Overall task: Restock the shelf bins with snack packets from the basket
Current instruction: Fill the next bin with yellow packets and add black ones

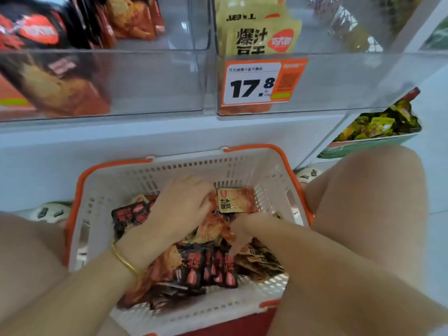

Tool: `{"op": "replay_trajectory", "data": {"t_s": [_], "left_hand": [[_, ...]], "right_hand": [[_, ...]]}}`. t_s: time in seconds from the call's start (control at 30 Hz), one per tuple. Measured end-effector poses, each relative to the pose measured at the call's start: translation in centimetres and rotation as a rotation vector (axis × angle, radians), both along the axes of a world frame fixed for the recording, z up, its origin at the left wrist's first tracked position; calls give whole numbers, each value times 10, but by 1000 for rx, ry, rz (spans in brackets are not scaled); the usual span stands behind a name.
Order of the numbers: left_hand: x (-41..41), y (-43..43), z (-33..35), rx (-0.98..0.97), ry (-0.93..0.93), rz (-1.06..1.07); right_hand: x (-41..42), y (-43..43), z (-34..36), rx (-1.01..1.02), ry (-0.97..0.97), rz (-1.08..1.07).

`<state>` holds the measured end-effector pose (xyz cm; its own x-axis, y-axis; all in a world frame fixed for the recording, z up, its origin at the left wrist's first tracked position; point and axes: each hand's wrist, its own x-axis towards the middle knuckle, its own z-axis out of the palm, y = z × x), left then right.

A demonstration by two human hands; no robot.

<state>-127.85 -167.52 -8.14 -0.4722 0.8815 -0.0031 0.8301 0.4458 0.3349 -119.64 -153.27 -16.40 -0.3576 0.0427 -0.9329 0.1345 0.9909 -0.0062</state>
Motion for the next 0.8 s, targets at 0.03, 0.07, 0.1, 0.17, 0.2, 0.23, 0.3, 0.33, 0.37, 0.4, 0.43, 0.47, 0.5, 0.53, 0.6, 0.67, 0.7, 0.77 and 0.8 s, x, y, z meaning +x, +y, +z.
{"op": "replay_trajectory", "data": {"t_s": [0.03, 0.07, 0.1, 0.17, 0.2, 0.23, 0.3, 0.33, 0.37, 0.4, 0.43, 0.47, 0.5, 0.53, 0.6, 0.67, 0.7, 0.77, 0.8], "left_hand": [[3, -13, 22, -2, 6, 32], [1, -4, 6, 39, 17, 1], [-1, -8, 8, 24, 9, 26], [-1, -1, 0, -31, -39, 19], [0, 0, -2, 7, -45, 27], [0, -1, -2, -9, -48, 35], [-1, -2, -5, -10, -43, 29], [0, -1, -10, -54, -27, 18], [0, 0, -11, -100, -43, 14], [1, 1, -9, -143, -71, 2], [1, 1, -9, -177, -102, -14], [3, 2, -9, -208, -136, -22], [5, 3, -8, -231, -153, -28], [6, 3, -5, -242, -160, -23], [8, 4, 3, -150, -102, -1], [4, 5, 19, 3, -90, 63], [1, 6, 30, 75, -127, 112], [-7, 5, 56, 204, -292, 238], [-11, 5, 71, 269, -392, 284]], "right_hand": [[6, -3, -8, -11, -17, -30], [9, -6, -13, -26, -16, -59], [10, -10, -15, -47, -1, -90], [6, -12, -14, -54, 41, -151], [2, -8, -9, -58, 66, -195], [-4, -2, -3, -58, 131, -260], [-19, 12, 11, -50, 299, -427], [-26, 18, 21, -70, 329, -514], [-33, 20, 34, -121, 329, -617], [-39, 23, 47, -189, 331, -729], [-43, 23, 60, -255, 346, -833], [-45, 24, 73, -320, 379, -932], [-45, 24, 85, -399, 389, -1032], [-44, 24, 95, -477, 383, -1146], [-40, 23, 113, -619, 338, -1344], [-34, 24, 128, -698, 347, -1410], [-31, 26, 137, -694, 383, -1398], [-21, 34, 154, -576, 560, -1263], [-14, 37, 164, -566, 650, -1193]]}}
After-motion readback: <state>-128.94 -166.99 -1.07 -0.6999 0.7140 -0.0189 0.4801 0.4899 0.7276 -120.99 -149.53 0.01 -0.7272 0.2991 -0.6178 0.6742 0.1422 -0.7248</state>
